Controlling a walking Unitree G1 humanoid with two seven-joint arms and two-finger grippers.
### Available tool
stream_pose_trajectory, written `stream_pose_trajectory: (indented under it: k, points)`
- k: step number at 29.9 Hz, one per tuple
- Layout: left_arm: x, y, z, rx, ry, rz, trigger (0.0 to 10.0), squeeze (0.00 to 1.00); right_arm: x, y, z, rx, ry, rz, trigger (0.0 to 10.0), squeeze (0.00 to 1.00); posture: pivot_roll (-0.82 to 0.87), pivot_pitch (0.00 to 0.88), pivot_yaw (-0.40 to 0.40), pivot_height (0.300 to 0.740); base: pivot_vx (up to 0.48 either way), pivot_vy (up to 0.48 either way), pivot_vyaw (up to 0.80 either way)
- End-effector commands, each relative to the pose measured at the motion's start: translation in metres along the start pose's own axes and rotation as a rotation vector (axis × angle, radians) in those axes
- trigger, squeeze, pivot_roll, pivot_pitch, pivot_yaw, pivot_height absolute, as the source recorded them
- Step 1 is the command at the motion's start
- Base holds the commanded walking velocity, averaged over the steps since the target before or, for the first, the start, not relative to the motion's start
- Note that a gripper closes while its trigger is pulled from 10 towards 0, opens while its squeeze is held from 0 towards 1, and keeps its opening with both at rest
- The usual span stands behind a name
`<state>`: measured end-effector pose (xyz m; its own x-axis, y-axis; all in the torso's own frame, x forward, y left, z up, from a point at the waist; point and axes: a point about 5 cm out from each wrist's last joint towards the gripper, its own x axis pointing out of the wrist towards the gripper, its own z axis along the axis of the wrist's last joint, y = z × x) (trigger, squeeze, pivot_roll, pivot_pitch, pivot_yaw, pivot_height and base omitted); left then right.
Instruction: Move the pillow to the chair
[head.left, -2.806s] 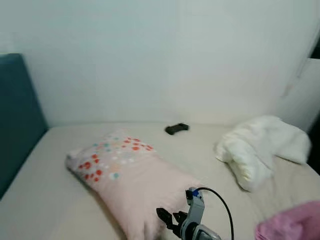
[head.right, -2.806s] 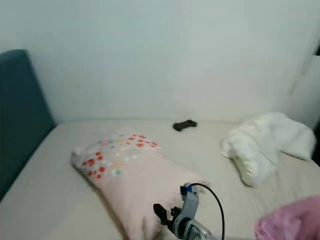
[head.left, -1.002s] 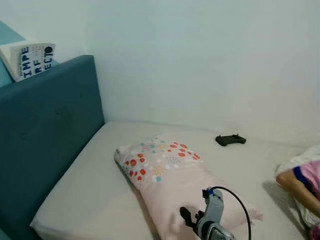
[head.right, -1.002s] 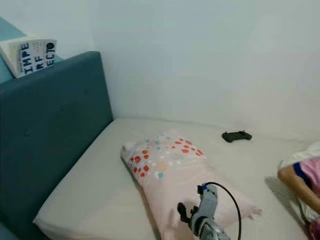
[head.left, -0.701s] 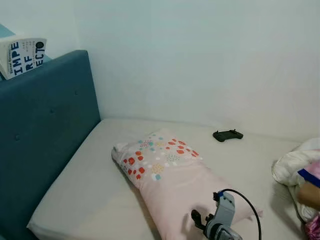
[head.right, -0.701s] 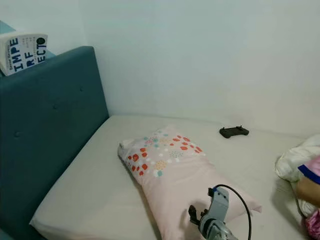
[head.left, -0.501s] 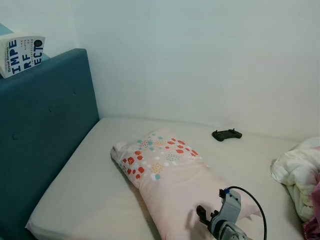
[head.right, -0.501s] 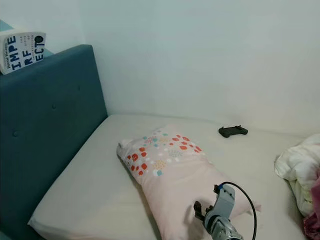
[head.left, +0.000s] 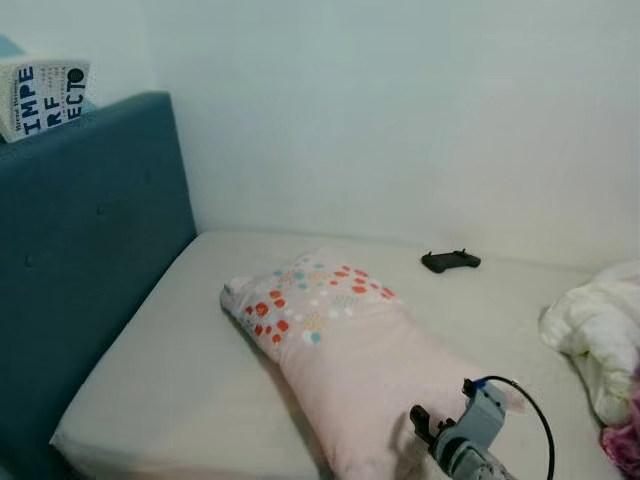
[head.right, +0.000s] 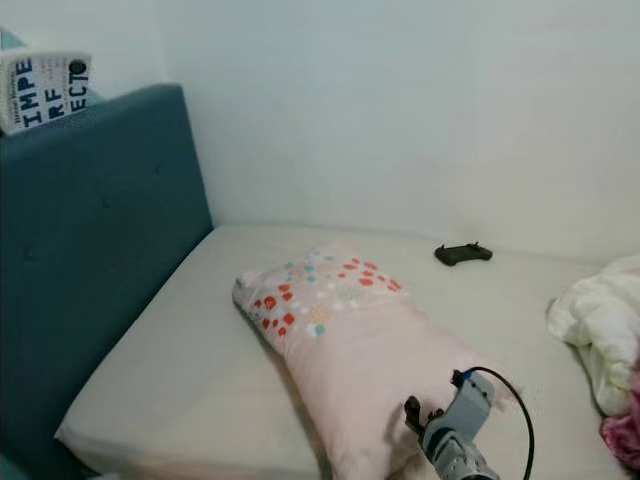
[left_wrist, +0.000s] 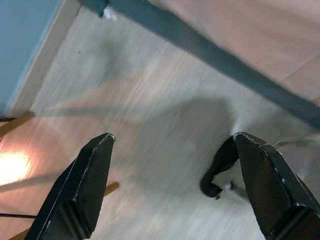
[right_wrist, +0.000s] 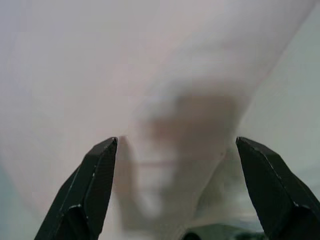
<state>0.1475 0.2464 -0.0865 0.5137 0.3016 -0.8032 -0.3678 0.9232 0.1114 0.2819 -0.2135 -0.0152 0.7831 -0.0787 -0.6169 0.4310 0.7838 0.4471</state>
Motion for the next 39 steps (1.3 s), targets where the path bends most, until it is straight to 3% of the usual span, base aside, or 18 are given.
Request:
stream_pose_trajectory:
  k: [1, 9, 13, 15, 22, 28, 39]
  points:
    - [0.0, 0.006, -0.002, 0.009, 0.009, 0.014, 10.0, 0.0, 0.0, -0.002, 0.007, 0.028, -0.03, 0.004, 10.0, 0.0, 0.02, 0.028, -0.039, 0.6, 0.0, 0.0, 0.0]
    - [-0.002, 0.014, -0.007, 0.045, 0.017, 0.027, 10.0, 0.0, -0.001, -0.002, 0.033, 0.13, -0.126, 0.074, 10.0, 0.0, 0.04, 0.042, -0.014, 0.565, 0.0, 0.0, 0.0]
    - [-0.003, 0.021, -0.01, 0.068, 0.016, 0.034, 10.0, 0.0, 0.0, 0.011, 0.047, 0.186, -0.184, 0.2, 10.0, 0.0, 0.07, 0.069, 0.009, 0.535, 0.0, 0.0, 0.0]
    - [-0.003, 0.022, -0.011, 0.072, 0.016, 0.035, 10.0, 0.0, 0.0, 0.013, 0.048, 0.188, -0.187, 0.223, 10.0, 0.0, 0.07, 0.072, 0.012, 0.53, 0.0, 0.0, 0.0]
    - [-0.007, 0.029, -0.02, 0.14, 0.028, 0.03, 10.0, 0.0, -0.003, 0.04, 0.055, 0.203, -0.186, 0.506, 10.0, 0.0, 0.11, 0.117, 0.036, 0.5, 0.0, 0.0, 0.0]
    - [-0.009, 0.037, -0.026, 0.159, 0.036, 0.04, 10.0, 0.0, -0.004, 0.046, 0.059, 0.231, -0.188, 0.57, 10.0, 0.0, 0.12, 0.14, 0.045, 0.48, 0.0, 0.0, 0.0]
    - [-0.013, 0.048, -0.035, 0.18, 0.051, 0.055, 10.0, 0.0, -0.012, 0.067, 0.056, 0.267, -0.166, 0.88, 10.0, 0.0, 0.15, 0.155, 0.051, 0.435, 0.0, 0.0, 0.0]
